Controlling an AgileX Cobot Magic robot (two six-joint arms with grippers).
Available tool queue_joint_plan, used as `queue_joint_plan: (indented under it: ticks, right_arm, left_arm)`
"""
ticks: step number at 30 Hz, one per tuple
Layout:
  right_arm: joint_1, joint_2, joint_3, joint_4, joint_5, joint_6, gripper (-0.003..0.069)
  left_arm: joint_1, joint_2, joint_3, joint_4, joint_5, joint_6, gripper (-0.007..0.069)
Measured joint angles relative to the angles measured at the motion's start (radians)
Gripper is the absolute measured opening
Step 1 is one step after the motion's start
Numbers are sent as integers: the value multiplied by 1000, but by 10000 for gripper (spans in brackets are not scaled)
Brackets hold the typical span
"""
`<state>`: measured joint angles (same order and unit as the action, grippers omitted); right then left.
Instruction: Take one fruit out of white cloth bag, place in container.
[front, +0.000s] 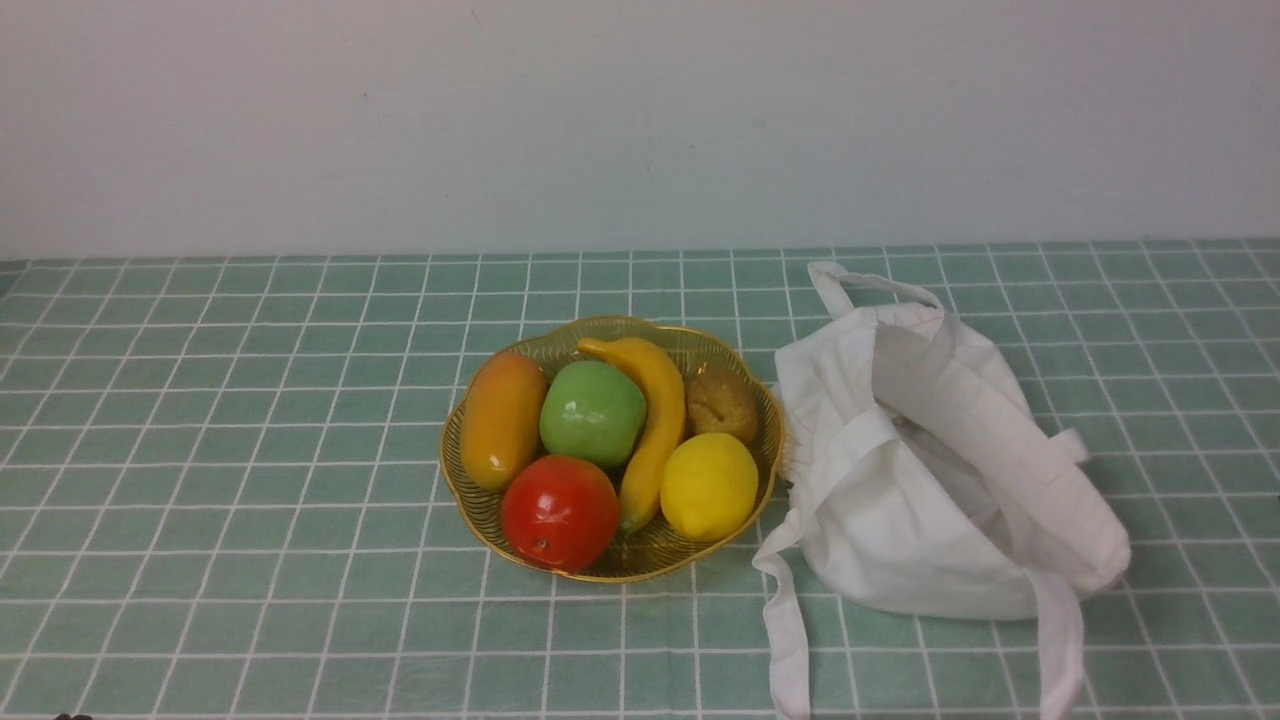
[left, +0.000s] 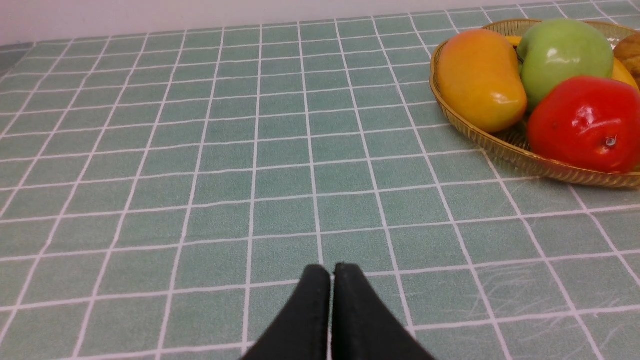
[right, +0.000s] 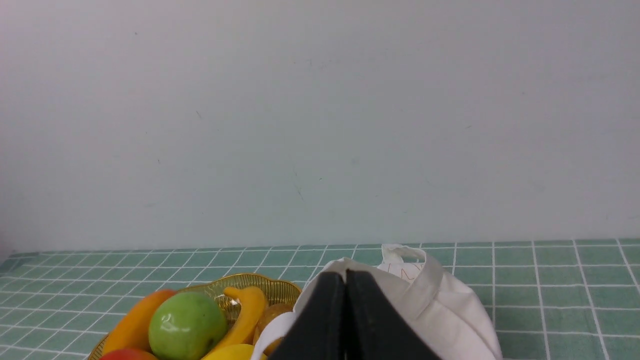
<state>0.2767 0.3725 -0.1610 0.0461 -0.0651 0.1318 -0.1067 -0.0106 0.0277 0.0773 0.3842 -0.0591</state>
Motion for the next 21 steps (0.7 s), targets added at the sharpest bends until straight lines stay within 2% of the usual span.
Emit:
queue_joint_plan:
  ticks: [21]
  right_arm:
    - [13,0,1,3,0,7,-12]
  left_arm:
    - [0,0,0,0,0,0,-8]
